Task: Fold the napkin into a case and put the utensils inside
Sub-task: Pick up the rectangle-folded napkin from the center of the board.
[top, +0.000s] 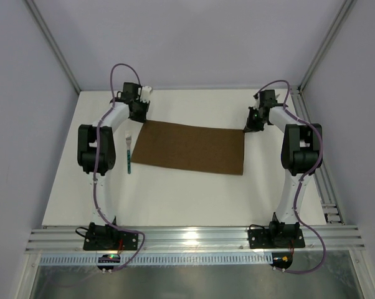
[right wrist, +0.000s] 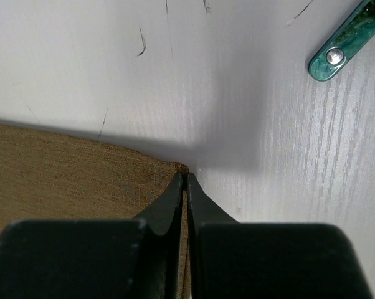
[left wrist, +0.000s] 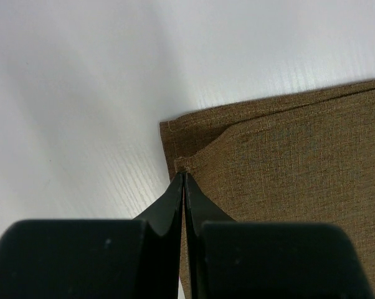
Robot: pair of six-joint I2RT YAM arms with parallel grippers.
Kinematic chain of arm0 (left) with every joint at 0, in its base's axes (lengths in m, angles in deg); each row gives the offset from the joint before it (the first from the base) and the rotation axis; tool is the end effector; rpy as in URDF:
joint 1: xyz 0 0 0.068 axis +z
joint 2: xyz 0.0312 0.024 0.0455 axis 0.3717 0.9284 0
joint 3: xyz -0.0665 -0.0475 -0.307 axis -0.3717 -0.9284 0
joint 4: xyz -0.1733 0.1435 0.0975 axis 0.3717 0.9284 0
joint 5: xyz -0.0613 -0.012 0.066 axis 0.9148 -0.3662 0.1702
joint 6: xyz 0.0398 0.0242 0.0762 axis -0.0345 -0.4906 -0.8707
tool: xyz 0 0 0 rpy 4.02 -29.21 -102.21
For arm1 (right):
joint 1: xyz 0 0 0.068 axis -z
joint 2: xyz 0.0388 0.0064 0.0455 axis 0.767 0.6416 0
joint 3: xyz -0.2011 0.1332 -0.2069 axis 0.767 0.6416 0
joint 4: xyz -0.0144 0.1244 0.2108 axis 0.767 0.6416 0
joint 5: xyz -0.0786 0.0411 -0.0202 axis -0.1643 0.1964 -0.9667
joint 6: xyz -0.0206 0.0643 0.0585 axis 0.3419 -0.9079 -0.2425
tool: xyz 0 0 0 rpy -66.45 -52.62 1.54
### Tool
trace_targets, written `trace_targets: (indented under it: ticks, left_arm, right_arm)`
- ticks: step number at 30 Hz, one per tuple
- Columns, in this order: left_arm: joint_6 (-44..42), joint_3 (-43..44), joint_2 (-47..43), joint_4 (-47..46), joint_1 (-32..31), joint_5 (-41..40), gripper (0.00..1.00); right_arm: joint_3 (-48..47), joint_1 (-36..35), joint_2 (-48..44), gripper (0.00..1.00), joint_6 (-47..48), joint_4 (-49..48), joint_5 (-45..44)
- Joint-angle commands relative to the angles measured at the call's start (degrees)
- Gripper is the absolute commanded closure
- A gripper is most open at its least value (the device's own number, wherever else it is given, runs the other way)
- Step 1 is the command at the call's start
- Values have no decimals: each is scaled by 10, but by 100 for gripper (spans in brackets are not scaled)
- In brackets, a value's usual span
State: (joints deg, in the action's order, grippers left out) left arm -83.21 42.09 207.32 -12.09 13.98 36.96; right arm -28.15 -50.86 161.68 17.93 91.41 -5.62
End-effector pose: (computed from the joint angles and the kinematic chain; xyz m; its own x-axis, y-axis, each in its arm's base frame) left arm 0.5165 -0.0838 0.2039 -0.7649 0.2149 -0.6072 0.3136 0.9477 -0.0597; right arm 0.4754 0.0243 0.1823 -0.8712 0.1946 -0.4507 0.0591 0.9529 0.2973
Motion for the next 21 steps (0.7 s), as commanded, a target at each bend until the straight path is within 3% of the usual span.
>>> trace_targets:
  ticks: [1,21]
  left_arm:
    - [11,23,9,-29,-2,-9,100]
    - [19,31,-46,-46,-4,-10,100]
  right_arm:
    - [-25,-1,0,96,-6,-5,-11]
    - [36,-1,-66,96,-11,-58,-35]
